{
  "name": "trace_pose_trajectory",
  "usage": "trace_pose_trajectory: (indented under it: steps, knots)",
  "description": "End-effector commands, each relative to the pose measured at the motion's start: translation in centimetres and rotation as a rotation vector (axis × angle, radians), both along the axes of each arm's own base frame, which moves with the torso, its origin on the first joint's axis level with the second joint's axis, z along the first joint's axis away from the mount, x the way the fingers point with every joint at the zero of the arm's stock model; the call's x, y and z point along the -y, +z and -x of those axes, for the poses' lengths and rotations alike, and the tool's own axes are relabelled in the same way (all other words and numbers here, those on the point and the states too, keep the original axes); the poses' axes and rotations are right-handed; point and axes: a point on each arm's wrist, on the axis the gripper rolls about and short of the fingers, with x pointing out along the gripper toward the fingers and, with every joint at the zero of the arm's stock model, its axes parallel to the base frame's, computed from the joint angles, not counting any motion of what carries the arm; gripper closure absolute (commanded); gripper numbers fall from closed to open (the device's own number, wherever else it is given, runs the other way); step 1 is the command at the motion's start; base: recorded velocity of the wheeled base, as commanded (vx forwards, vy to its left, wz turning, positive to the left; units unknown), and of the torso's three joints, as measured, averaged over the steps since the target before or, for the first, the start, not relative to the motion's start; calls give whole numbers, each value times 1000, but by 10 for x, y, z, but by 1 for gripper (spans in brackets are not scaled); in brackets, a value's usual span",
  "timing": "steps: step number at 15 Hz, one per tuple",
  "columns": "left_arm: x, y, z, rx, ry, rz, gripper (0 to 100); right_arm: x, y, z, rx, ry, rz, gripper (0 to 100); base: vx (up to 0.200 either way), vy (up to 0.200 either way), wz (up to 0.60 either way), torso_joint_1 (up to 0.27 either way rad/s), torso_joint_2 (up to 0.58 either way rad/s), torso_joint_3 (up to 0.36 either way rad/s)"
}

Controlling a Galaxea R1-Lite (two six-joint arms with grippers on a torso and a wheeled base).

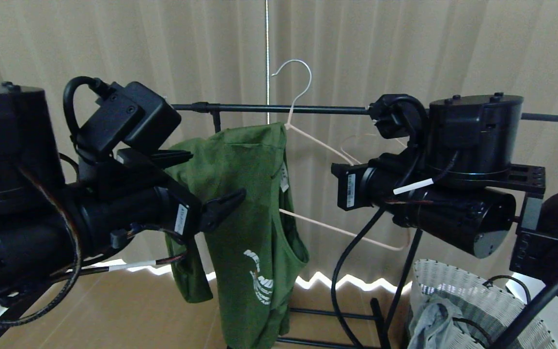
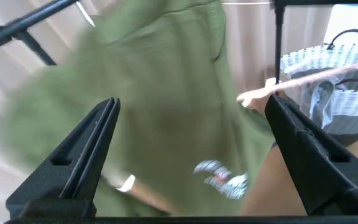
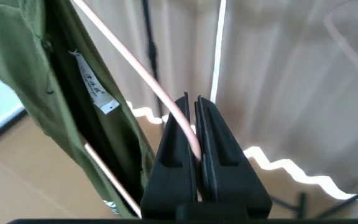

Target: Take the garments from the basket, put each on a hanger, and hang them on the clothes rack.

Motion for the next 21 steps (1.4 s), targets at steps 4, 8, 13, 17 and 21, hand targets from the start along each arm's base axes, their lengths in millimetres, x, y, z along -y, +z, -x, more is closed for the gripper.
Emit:
trace_pose_trajectory:
  steps: [4,8,13,17,21]
  knots:
    - [-33,17,-7,173,101,-148,0,27,5,16,41,21,78,100,0,0,0,0,0,0]
    - [-25,15,-15,240,28,-245,0,25,8,20,50,48,63,100,0,0,0,0,0,0]
    - [-3,17,-38,242,-34,-241,0,18,9,31,129,127,46,100,0,0,0,0,0,0]
    - [0,21,-48,249,-23,-238,0,17,12,37,148,161,33,100,0,0,0,0,0,0]
    - [-1,20,-46,248,-24,-240,0,18,10,44,142,192,34,100,0,0,0,0,0,0]
